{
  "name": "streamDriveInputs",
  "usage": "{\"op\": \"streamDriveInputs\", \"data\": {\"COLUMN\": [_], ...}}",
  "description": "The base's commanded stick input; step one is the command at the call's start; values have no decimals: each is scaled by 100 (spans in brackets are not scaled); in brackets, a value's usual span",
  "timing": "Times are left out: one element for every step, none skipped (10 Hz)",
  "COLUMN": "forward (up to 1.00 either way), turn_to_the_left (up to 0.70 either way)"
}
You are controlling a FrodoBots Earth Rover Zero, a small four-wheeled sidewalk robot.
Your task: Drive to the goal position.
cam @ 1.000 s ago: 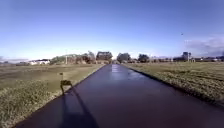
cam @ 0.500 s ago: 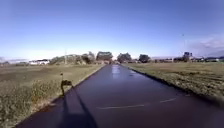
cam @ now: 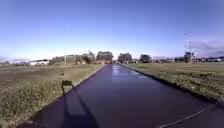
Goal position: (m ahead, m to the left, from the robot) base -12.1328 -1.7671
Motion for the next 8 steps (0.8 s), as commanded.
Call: {"op": "streamDriveInputs", "data": {"forward": [100, 100, 100, 100, 100, 100, 100, 100], "turn_to_the_left": [1, 2, 2, 2, 2, 2, 1, 0]}}
